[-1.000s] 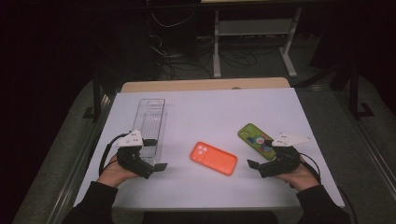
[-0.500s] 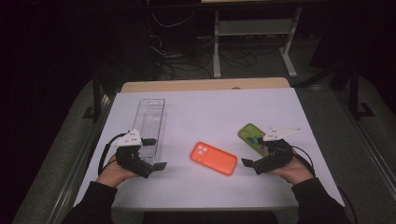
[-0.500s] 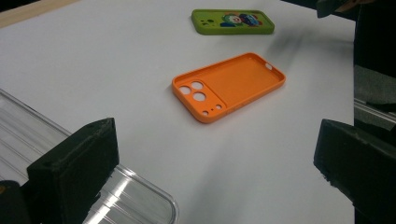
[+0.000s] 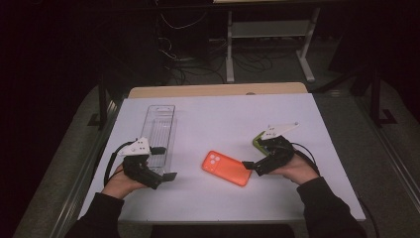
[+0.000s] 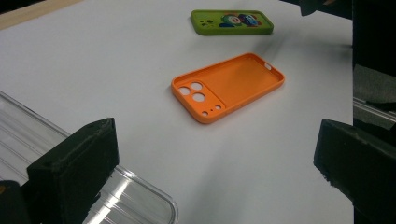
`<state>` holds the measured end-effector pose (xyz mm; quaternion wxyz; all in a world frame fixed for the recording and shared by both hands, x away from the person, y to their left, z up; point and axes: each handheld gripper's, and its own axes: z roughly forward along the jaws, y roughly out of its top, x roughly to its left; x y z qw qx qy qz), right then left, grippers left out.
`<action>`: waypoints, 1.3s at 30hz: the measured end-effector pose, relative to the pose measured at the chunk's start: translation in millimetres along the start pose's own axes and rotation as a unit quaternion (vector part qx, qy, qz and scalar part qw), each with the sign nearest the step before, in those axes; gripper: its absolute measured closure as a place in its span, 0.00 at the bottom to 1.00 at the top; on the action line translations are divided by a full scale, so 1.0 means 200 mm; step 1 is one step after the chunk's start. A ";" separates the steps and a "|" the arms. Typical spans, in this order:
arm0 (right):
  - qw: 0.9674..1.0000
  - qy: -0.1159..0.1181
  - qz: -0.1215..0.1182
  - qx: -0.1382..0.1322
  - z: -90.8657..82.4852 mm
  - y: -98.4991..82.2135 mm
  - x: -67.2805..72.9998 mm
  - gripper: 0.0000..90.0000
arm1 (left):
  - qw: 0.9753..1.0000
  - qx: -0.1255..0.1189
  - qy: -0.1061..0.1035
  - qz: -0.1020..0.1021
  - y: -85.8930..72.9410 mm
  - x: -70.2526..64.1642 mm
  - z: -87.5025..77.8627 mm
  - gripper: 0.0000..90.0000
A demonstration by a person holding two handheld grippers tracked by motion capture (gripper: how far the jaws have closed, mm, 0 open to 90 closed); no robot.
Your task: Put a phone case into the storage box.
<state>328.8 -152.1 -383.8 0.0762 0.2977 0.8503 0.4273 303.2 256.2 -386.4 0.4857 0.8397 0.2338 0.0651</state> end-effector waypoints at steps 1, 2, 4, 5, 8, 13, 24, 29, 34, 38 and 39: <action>1.000 0.000 0.000 0.000 0.00 0.00 0.00 0.00 | 1.000 0.000 0.000 0.000 0.00 0.00 0.00 0.00; 1.000 0.001 0.003 0.003 0.01 0.01 0.00 0.00 | 1.000 0.000 0.000 0.001 0.00 0.00 0.00 0.00; 1.000 0.004 0.000 0.005 0.03 0.04 0.00 0.00 | 1.000 -0.002 -0.001 0.000 0.00 0.00 0.00 0.00; 1.000 0.008 -0.003 0.002 0.06 0.06 -0.01 0.00 | 1.000 -0.002 0.000 0.000 0.00 0.00 0.00 0.00; 1.000 0.010 -0.003 0.005 0.07 0.07 0.00 0.00 | 1.000 -0.003 0.000 0.000 0.00 0.00 0.00 0.00; 1.000 0.019 -0.010 0.019 0.13 0.12 0.02 0.00 | 1.000 -0.003 -0.001 -0.001 0.00 0.00 0.00 0.00; 0.997 0.029 -0.027 0.062 0.22 0.14 0.05 0.00 | 1.000 -0.001 -0.002 0.000 0.00 0.00 0.00 0.00; 0.996 0.023 -0.032 0.086 0.24 0.13 0.06 0.00 | 1.000 0.001 -0.002 0.004 0.00 0.00 0.00 0.00; 0.992 0.015 -0.053 0.114 0.28 0.12 0.07 0.00 | 1.000 0.002 -0.003 0.003 0.00 0.00 0.00 0.00; 0.988 0.013 -0.069 0.135 0.31 0.11 0.07 0.00 | 1.000 0.000 -0.004 0.002 0.00 0.00 0.01 0.00; 0.987 0.014 -0.076 0.137 0.33 0.11 0.07 0.00 | 1.000 -0.001 -0.004 0.001 0.00 0.00 0.01 0.00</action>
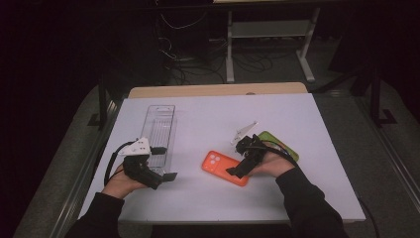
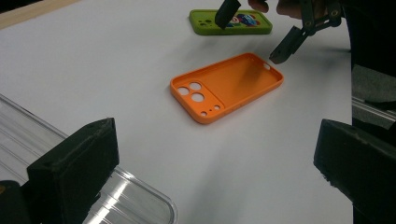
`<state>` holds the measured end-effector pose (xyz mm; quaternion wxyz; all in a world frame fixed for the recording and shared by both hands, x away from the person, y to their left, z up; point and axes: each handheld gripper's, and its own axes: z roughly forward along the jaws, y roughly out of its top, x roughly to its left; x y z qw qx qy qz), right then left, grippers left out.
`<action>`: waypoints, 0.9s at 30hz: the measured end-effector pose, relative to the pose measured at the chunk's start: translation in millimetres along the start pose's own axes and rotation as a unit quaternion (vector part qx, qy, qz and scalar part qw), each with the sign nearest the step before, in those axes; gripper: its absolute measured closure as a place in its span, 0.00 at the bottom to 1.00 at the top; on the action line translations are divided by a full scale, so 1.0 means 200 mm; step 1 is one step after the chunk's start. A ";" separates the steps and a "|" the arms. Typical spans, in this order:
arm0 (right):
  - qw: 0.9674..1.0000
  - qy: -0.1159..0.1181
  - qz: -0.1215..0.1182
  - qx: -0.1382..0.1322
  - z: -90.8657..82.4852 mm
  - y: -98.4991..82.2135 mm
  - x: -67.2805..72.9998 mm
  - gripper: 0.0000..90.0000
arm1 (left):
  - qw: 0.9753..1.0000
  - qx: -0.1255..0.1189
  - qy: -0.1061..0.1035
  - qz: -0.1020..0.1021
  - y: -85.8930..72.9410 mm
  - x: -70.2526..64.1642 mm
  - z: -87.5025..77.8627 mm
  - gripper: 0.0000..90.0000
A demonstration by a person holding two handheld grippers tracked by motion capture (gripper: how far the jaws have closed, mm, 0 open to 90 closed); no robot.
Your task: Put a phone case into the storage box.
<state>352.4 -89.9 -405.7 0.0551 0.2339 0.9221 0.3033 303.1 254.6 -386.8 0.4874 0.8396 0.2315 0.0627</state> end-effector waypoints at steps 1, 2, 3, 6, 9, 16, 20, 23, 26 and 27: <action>1.000 0.000 -0.003 0.013 0.02 0.00 0.01 0.00 | 1.000 0.000 0.000 0.001 0.00 0.00 0.00 0.00; 1.000 0.000 -0.003 0.013 0.02 0.00 0.01 0.00 | 1.000 0.000 0.000 0.001 0.00 0.00 0.00 0.00; 1.000 0.000 -0.004 0.019 0.03 0.00 0.01 0.00 | 1.000 0.000 0.000 0.000 0.00 0.00 0.00 0.00; 0.999 -0.002 -0.011 0.034 0.06 0.00 0.01 0.00 | 1.000 0.001 -0.001 0.001 0.00 0.00 0.00 0.00; 0.999 -0.001 -0.010 0.043 0.08 0.00 0.01 0.00 | 1.000 0.000 -0.001 0.001 0.00 0.00 0.00 0.00; 0.997 0.000 -0.024 0.071 0.14 0.00 0.04 0.01 | 1.000 0.001 -0.001 0.004 0.00 0.00 0.00 0.00; 0.997 0.004 -0.026 0.076 0.15 -0.01 0.04 0.03 | 1.000 0.002 -0.001 0.004 0.00 0.00 0.00 0.00; 0.996 0.004 -0.025 0.080 0.16 -0.01 0.04 0.04 | 1.000 0.000 -0.001 0.000 0.00 0.00 0.00 0.00; 0.996 0.006 -0.024 0.083 0.16 -0.01 0.05 0.06 | 1.000 -0.001 -0.002 0.003 0.00 0.00 0.00 0.00; 0.996 0.006 -0.026 0.086 0.16 -0.01 0.05 0.07 | 1.000 0.000 -0.001 0.004 0.00 0.00 0.00 0.00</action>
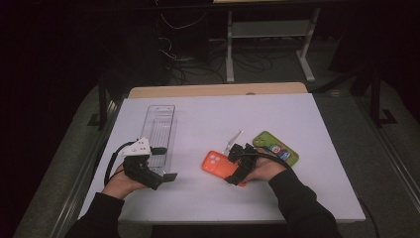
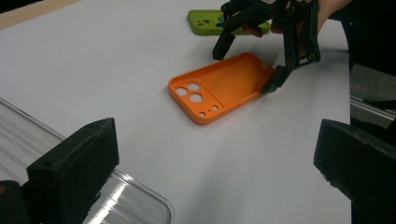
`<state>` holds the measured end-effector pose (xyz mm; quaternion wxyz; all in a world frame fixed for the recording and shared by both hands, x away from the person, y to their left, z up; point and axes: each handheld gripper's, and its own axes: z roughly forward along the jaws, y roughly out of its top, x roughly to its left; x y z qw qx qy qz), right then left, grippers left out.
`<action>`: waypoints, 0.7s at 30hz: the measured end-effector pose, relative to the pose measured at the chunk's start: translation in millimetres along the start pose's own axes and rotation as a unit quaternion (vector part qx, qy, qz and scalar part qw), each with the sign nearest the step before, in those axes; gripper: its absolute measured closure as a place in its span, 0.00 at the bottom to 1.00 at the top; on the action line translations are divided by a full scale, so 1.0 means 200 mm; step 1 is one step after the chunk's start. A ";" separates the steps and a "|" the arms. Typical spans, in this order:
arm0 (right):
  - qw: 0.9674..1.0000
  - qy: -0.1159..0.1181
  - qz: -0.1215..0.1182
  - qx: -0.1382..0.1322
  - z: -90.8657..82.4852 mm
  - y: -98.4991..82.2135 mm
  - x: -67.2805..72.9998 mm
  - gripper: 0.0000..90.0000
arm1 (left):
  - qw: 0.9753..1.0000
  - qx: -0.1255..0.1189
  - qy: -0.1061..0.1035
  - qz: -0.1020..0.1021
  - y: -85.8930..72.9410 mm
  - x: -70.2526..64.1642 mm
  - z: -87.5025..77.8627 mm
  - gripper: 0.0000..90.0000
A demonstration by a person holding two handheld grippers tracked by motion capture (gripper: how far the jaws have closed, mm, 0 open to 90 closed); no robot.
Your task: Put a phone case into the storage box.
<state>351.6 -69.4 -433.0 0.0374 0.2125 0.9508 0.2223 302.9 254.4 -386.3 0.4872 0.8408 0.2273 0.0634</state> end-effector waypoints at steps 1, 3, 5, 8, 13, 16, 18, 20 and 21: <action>1.000 0.000 0.000 0.000 0.00 0.00 0.00 0.07 | 1.000 -0.001 0.000 -0.003 0.00 0.00 0.00 0.00; 1.000 0.001 -0.002 0.000 0.01 0.00 0.01 0.09 | 1.000 -0.001 0.000 -0.003 0.00 0.00 0.00 0.00; 1.000 -0.005 -0.009 0.007 0.02 0.00 0.02 0.09 | 1.000 0.000 0.001 -0.002 0.00 0.00 0.00 0.00; 1.000 -0.008 -0.010 0.008 0.02 0.00 0.02 0.10 | 1.000 0.000 0.000 0.001 0.00 0.00 0.00 0.00; 1.000 -0.010 -0.009 0.007 0.02 0.00 0.02 0.12 | 1.000 0.000 0.001 -0.001 0.00 0.00 0.00 0.00; 1.000 -0.011 -0.013 0.006 0.01 -0.01 0.02 0.15 | 1.000 0.001 0.000 0.002 0.00 0.01 0.00 0.00; 1.000 -0.011 -0.012 0.003 0.01 -0.01 0.03 0.16 | 1.000 0.002 0.001 0.004 0.01 0.01 0.00 0.00; 1.000 -0.009 -0.012 0.001 0.01 -0.01 0.03 0.17 | 1.000 0.002 0.000 0.004 0.01 0.00 0.00 0.00; 1.000 -0.010 -0.012 0.000 0.01 -0.01 0.03 0.17 | 1.000 0.003 0.000 0.004 0.01 0.00 0.00 0.00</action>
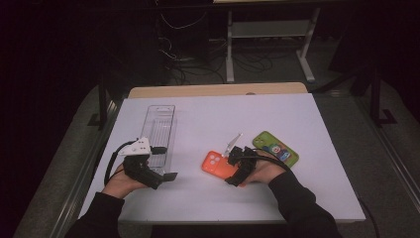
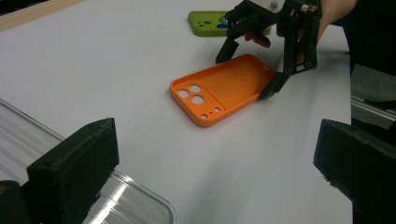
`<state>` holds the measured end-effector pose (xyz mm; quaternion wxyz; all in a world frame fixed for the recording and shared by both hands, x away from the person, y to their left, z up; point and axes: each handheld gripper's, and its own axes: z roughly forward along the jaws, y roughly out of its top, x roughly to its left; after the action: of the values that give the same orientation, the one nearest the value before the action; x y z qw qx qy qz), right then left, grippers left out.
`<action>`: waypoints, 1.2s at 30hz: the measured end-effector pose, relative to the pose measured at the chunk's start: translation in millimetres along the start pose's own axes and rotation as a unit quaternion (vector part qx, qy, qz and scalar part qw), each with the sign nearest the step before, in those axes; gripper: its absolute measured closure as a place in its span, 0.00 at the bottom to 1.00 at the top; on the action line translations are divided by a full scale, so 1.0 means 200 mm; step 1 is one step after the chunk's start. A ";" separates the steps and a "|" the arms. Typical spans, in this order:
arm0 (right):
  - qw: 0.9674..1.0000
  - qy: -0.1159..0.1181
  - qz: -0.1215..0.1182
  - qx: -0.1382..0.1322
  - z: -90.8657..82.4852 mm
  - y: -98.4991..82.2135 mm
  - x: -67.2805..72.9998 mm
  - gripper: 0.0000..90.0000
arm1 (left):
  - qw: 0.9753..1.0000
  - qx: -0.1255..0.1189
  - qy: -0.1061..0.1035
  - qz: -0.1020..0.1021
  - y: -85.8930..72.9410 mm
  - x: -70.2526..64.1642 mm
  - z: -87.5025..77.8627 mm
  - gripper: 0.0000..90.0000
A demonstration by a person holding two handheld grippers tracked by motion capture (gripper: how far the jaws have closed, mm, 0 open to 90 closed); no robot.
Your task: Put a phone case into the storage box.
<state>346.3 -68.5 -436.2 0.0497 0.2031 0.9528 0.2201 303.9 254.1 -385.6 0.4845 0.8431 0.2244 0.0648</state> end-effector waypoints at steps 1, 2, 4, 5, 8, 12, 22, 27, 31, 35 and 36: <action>1.000 0.000 0.000 0.000 0.00 0.00 0.00 0.17 | 1.000 0.001 0.000 0.000 0.00 0.00 0.00 0.00; 1.000 0.001 0.000 0.000 0.00 0.00 0.00 0.17 | 1.000 0.001 0.000 0.000 0.00 0.00 0.00 0.00; 1.000 0.001 0.001 -0.001 0.00 0.00 0.00 0.17 | 1.000 0.001 0.000 -0.002 0.00 0.00 0.00 0.00; 1.000 0.001 0.001 -0.001 0.00 0.00 0.00 0.17 | 1.000 0.001 0.000 -0.002 0.00 0.00 0.00 0.00; 1.000 0.004 -0.002 -0.005 0.00 0.00 -0.01 0.17 | 1.000 0.000 0.001 0.000 0.00 0.01 0.00 0.00; 1.000 0.007 -0.003 -0.005 -0.01 -0.01 -0.01 0.17 | 1.000 -0.001 0.003 0.000 0.00 0.01 -0.01 0.00; 0.999 0.013 -0.001 -0.030 -0.10 -0.01 -0.05 0.17 | 1.000 -0.001 0.000 0.000 0.03 0.02 0.00 0.00; 0.999 0.014 -0.011 -0.036 -0.16 0.00 -0.11 0.17 | 1.000 0.004 -0.003 0.007 0.07 0.03 0.02 0.00; 0.999 0.018 -0.019 -0.034 -0.18 -0.01 -0.13 0.17 | 1.000 0.005 -0.010 0.018 0.13 0.04 0.03 0.00; 0.998 0.027 -0.029 -0.039 -0.20 -0.01 -0.16 0.17 | 0.999 0.010 -0.023 0.026 0.17 0.04 0.08 0.00; 0.998 0.030 -0.038 -0.037 -0.21 -0.01 -0.17 0.17 | 0.999 0.017 -0.028 0.032 0.18 0.04 0.11 0.00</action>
<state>369.6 -101.0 -399.0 0.0364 0.1584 0.9521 0.2590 330.0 224.8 -367.2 0.4741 0.8592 0.1851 0.0528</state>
